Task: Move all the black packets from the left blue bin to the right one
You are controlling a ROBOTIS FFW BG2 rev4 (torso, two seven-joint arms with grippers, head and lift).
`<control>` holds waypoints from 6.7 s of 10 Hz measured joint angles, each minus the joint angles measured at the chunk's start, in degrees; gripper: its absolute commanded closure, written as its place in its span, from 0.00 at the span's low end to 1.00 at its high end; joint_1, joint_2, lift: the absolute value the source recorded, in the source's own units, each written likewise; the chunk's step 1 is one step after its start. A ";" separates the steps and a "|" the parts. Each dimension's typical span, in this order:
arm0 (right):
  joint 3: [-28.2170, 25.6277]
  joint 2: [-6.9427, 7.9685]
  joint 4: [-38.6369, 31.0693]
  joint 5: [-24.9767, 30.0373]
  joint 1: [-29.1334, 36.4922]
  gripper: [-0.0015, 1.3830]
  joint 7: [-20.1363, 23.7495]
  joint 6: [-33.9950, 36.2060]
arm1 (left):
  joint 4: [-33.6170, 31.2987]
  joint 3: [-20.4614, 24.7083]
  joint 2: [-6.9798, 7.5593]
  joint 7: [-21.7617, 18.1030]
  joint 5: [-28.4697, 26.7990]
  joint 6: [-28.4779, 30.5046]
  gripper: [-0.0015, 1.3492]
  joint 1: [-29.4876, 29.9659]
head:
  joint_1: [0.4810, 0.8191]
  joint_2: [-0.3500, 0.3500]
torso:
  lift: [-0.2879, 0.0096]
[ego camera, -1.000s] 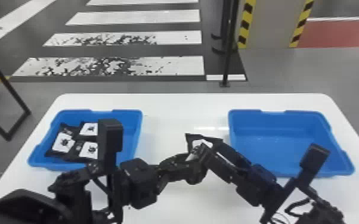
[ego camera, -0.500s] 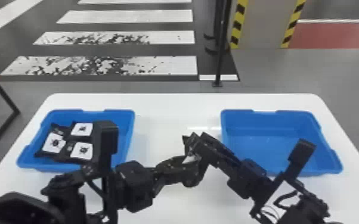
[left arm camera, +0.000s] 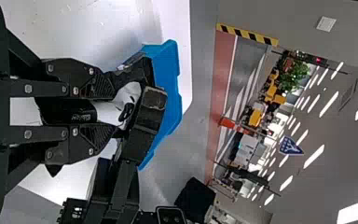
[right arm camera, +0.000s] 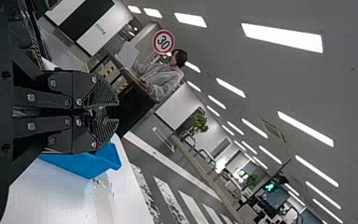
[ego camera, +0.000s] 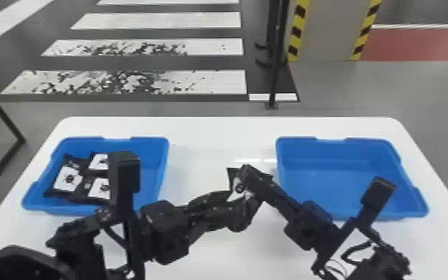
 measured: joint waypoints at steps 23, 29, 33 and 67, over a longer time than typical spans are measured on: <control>-14.95 4.47 -17.78 31.82 22.40 0.13 -7.37 -16.66 | 13.02 22.70 -0.74 2.88 -16.27 4.86 0.12 -8.56 | 0.63 0.77 | 0.50; -11.75 5.22 -17.62 31.04 25.30 0.13 -7.37 -18.01 | 28.26 22.80 0.58 4.68 -21.77 8.39 0.13 -20.18 | 0.63 0.92 | 0.50; -11.80 5.13 -17.10 30.26 24.89 0.13 -7.32 -17.86 | 40.16 19.77 1.13 5.59 -23.79 9.52 0.35 -27.44 | 0.63 0.90 | 0.50; -2.79 2.09 -10.99 15.81 10.87 0.39 -3.85 -9.47 | 6.51 -0.26 0.68 -0.15 6.63 2.66 0.90 -10.16 | 0.63 0.44 | 0.50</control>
